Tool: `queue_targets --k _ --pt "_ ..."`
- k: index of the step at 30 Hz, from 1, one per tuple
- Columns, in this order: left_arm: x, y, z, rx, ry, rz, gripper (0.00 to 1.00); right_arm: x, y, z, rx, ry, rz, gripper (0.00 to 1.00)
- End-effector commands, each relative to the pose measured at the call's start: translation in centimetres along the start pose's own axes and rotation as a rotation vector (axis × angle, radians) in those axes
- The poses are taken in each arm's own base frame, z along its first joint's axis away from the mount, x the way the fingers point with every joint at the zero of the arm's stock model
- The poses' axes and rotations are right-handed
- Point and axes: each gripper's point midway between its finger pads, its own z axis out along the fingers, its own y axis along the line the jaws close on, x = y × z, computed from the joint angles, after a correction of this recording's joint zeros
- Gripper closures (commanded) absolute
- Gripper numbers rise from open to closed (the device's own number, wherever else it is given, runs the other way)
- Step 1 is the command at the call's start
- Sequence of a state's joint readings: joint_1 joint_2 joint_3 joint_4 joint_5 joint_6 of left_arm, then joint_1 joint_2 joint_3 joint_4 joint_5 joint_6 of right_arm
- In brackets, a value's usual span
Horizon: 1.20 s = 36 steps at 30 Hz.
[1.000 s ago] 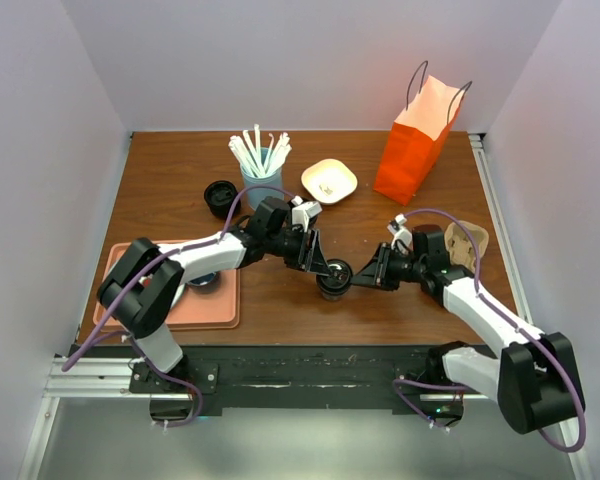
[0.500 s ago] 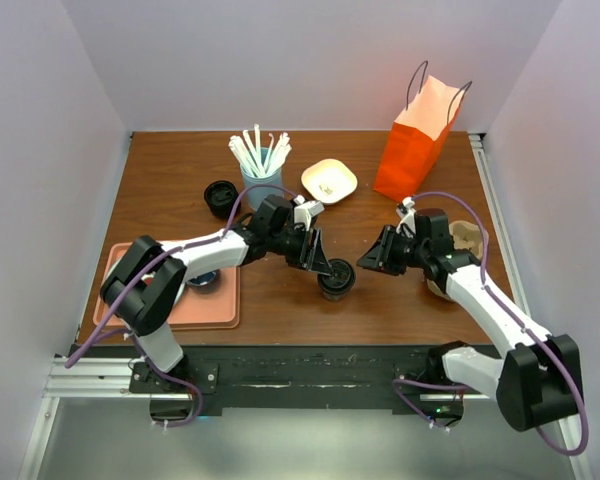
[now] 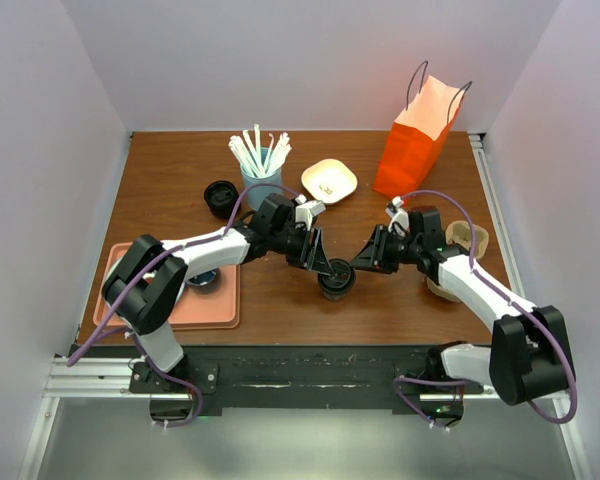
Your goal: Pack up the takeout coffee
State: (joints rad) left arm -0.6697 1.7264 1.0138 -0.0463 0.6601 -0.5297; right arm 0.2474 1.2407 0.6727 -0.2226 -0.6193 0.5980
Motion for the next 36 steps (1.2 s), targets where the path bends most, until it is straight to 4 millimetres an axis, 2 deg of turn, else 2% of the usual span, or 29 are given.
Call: queue_targets --k 1,4,9,23,36 --pt "5.6 6.8 0.5 -0.244 0.153 -0.054 0.51 0.0 -0.1 0.5 -0.028 0.008 -0.052 0.69" --pt "5.9 7.1 0.6 -0.248 0.162 -0.050 0.51 0.7 -2.3 1.1 0.054 0.025 -0.032 0.77" --pt "6.4 7.8 0.7 -0.267 0.174 -0.055 0.51 3.0 -4.8 1.6 0.109 0.056 0.038 0.82" --pt "8.0 8.9 0.5 -0.303 0.187 -0.079 0.49 7.0 -10.2 0.9 0.335 0.101 0.142 0.84" --pt "8.7 9.6 0.2 -0.331 0.203 -0.088 0.49 8.4 -12.2 0.5 0.434 0.147 0.181 0.84"
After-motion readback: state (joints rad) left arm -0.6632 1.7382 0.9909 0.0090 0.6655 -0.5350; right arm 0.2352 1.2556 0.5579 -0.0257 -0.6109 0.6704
